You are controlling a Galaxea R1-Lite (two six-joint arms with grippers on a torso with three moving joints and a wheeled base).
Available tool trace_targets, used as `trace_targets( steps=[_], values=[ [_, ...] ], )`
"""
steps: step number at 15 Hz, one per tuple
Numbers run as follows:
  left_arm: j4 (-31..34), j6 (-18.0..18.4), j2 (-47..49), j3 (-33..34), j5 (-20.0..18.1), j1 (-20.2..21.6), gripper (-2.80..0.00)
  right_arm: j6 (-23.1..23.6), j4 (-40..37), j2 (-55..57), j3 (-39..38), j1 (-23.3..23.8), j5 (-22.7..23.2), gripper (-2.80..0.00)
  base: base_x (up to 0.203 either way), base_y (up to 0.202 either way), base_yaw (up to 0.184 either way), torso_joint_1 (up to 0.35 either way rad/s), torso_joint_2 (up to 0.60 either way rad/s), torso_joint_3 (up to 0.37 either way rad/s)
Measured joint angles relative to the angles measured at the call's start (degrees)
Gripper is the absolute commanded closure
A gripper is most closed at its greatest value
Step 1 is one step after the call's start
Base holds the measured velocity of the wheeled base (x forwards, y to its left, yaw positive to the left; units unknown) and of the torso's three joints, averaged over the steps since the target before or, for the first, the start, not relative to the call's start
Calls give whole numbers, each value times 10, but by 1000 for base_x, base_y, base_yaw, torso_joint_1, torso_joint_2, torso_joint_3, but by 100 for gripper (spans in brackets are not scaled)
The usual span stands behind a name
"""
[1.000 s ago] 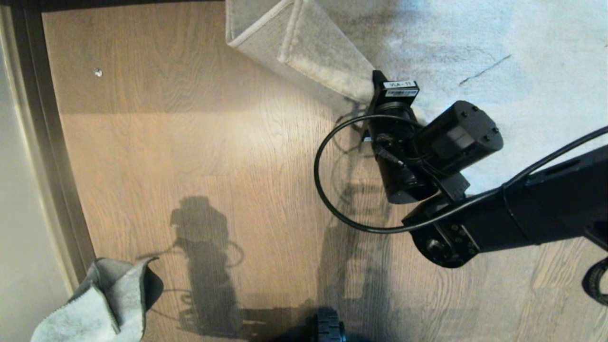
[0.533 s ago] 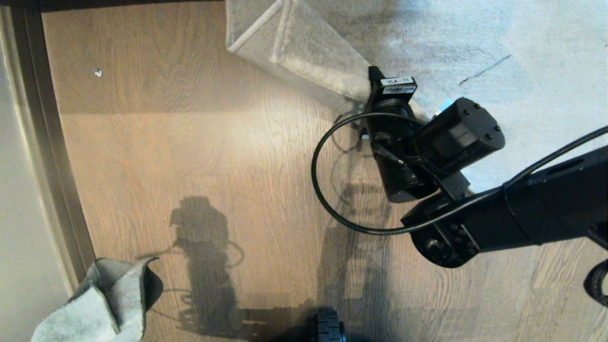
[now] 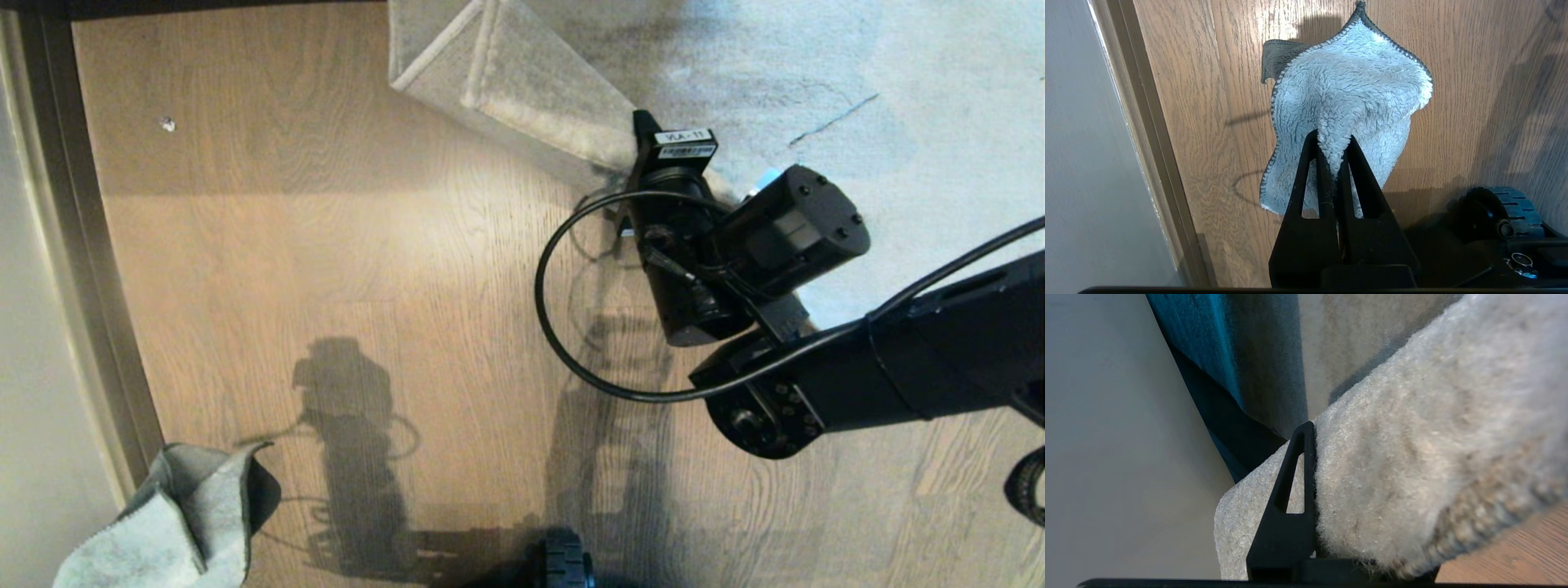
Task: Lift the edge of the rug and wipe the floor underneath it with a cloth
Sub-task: Lift up the carpet
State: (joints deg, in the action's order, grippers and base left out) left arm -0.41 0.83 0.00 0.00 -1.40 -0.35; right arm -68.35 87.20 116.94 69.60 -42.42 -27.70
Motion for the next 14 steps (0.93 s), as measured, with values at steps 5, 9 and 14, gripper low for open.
trace_targets(
  steps=[5, 9, 14],
  values=[
    [0, 0, 0, 0, 0, 0, 0, 0, 0, -2, 1, 0, 18, 0, 0, 0, 0, 0, 0, 0],
    [0, -1, 0, 0, 0, 0, 0, 0, 0, -5, 1, 0, 19, 0, 0, 0, 0, 0, 0, 0],
    [0, -1, 0, 0, 0, 0, 0, 9, 0, -15, 3, -1, 27, 0, 0, 0, 0, 0, 0, 0]
  ],
)
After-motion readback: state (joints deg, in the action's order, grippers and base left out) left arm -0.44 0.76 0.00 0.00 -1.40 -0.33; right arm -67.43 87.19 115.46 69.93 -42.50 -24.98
